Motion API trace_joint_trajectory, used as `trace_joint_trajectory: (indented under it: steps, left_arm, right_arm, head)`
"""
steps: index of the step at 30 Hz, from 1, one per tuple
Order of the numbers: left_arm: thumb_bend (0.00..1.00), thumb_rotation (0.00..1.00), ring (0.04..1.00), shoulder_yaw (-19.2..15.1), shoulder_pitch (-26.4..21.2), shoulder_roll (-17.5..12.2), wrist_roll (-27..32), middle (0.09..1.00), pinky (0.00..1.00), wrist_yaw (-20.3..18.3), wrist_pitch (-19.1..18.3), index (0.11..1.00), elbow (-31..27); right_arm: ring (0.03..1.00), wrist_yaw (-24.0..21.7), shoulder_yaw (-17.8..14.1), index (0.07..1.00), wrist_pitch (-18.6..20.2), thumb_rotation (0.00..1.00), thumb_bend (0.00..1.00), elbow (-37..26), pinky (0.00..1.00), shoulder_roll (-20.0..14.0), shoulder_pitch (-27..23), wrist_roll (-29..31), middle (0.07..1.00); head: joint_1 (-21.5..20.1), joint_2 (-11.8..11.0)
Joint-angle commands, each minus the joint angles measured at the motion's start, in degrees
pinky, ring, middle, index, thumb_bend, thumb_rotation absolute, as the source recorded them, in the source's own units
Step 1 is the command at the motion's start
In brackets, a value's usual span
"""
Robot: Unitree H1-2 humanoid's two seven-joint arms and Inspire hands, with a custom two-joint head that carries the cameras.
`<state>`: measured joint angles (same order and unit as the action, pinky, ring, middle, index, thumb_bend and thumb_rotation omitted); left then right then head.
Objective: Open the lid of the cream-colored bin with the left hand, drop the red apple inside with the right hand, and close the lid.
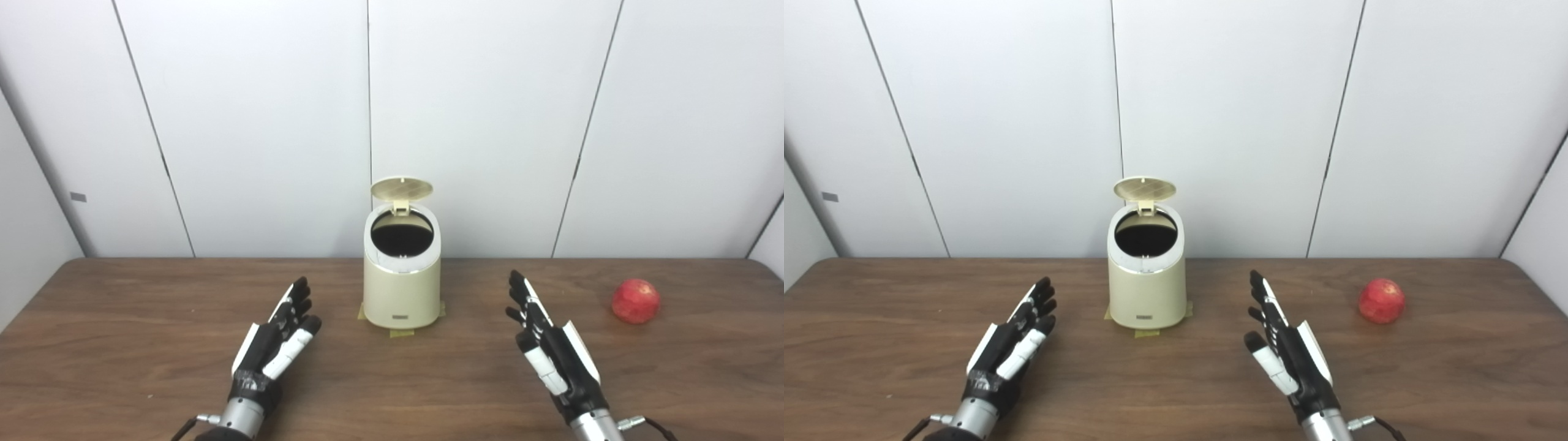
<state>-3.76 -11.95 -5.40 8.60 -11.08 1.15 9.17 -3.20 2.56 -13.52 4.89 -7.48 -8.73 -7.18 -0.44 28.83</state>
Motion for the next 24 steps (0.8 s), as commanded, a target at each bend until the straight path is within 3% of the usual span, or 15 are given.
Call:
trace_joint_trajectory:
  steps: [1, 4, 7, 11, 16, 19, 22, 24]
  left_arm:
    - [1.0, 0.59, 1.0, -0.13, -1.73, -0.15, 0.62, 1.0, 1.0, -0.05, 3.32, 1.0, -1.6]
    - [1.0, 0.6, 1.0, -0.19, -1.5, -0.3, 0.78, 1.0, 1.0, -0.42, 5.46, 1.0, -0.23]
    - [1.0, 0.59, 1.0, -0.62, -1.34, -0.58, 1.54, 1.0, 1.0, -0.5, 6.02, 1.0, 0.33]
    - [1.0, 0.59, 1.0, -1.19, -1.11, -1.91, 2.13, 1.0, 1.0, -1.04, 5.92, 1.0, 0.59]
    - [1.0, 0.59, 1.0, -1.83, -1.06, -3.29, 3.41, 1.0, 1.0, -2.03, 5.89, 1.0, 1.0]
    - [1.0, 0.58, 1.0, -2.07, -1.26, -4.05, 3.75, 1.0, 1.0, -2.21, 6.17, 1.0, 1.25]
    - [1.0, 0.6, 1.0, -2.3, -1.42, -4.66, 3.48, 1.0, 1.0, -1.98, 6.77, 1.0, 1.74]
    - [1.0, 0.6, 1.0, -2.56, -1.45, -4.89, 4.47, 1.0, 1.0, -2.49, 6.63, 1.0, 1.77]
  right_arm:
    - [0.914, 0.31, -0.71, 1.0, -2.51, 0.88, 0.81, -1.35, 0.77, -1.17, -2.25, 0.01, 0.968]
    - [0.826, 0.68, -1.41, 0.968, -3.72, 0.74, 0.81, -1.62, 0.65, -2.13, -3.75, -0.24, 0.894]
    - [0.811, -0.27, -1.87, 0.971, -1.74, 0.68, 0.79, -3.36, 0.65, -4.63, -5.39, -1.51, 0.898]
    - [0.805, -1.2, -3.24, 0.998, 1.2, 0.62, 0.88, -3.19, 0.62, -10.06, -8.06, -4.2, 0.934]
    - [0.83, -0.81, -4.45, 0.99, 3.84, 0.53, 0.84, -3.14, 0.65, -15.57, -9.97, -8.61, 0.952]
    - [0.834, -1.72, -5.97, 0.981, 10.2, 0.49, 0.83, -7.2, 0.7, -17.97, -10.53, -9.87, 0.954]
    - [0.824, -2.29, -7.22, 0.964, 17.75, 0.46, 0.83, -12.4, 0.69, -20.53, -10.83, -14.28, 0.93]
    - [0.824, -2.95, -7.91, 0.963, 19.76, 0.41, 0.8, -13.7, 0.67, -22.28, -11.03, -15.37, 0.93]
  head:
    - [-0.62, 0.03]
    - [-2.57, -0.3]
    - [-5.37, -0.62]
    - [-10.04, -1.18]
    - [-15.23, -1.86]
    - [-17.61, -2.19]
    - [-19.58, -2.41]
    - [-20.84, -2.57]
